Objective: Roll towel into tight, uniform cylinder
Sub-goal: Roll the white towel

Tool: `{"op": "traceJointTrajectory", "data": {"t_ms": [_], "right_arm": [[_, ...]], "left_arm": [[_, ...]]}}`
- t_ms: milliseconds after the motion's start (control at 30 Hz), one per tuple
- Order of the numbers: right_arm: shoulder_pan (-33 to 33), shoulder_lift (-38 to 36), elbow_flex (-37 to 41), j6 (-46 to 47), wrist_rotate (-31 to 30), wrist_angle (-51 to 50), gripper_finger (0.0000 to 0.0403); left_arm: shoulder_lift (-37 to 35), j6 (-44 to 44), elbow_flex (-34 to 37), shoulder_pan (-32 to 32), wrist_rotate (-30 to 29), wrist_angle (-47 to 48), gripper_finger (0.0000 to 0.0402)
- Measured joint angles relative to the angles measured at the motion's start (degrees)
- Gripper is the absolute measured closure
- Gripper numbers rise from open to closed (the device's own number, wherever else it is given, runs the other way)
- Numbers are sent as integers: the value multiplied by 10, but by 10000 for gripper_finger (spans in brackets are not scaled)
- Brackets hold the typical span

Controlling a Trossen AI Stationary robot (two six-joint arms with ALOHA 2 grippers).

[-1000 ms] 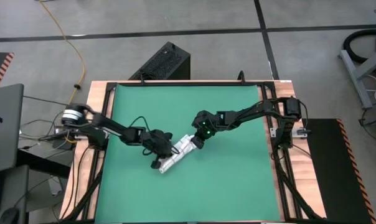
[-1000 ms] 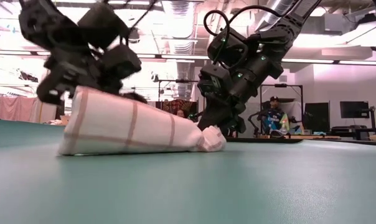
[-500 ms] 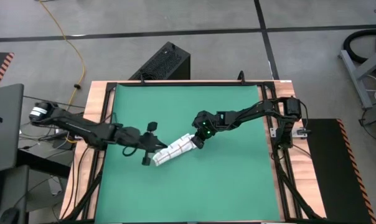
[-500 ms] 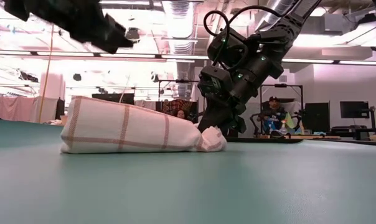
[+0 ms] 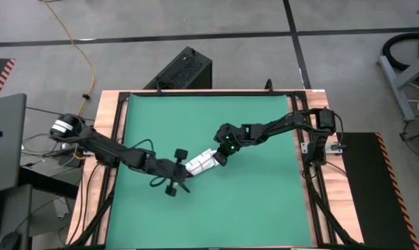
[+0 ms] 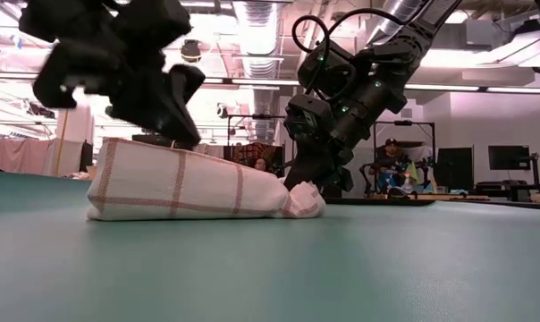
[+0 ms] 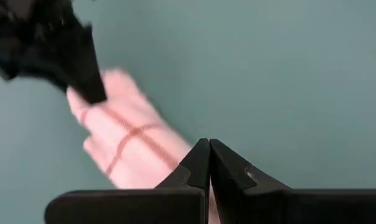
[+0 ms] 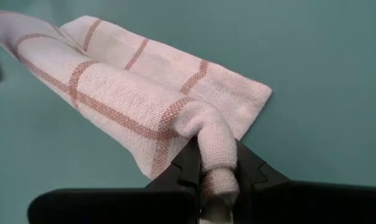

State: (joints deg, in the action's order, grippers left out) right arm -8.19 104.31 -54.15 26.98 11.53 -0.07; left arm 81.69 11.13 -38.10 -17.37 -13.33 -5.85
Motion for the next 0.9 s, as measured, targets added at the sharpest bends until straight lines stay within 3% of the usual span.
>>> {"op": "traceJointTrajectory", "data": {"t_ms": [133, 300, 567, 900], "right_arm": [[0, 0, 0, 0, 0, -3, 345], [1, 0, 0, -1, 1, -4, 345], [0, 0, 0, -2, 1, -8, 345], [1, -7, 1, -35, -25, -8, 345]], "left_arm": [[18, -10, -18, 0, -36, 77, 402], [19, -34, -10, 1, -60, 101, 402], [15, -99, -6, 0, -68, 168, 402], [15, -159, 74, -15, -64, 58, 401]]}}
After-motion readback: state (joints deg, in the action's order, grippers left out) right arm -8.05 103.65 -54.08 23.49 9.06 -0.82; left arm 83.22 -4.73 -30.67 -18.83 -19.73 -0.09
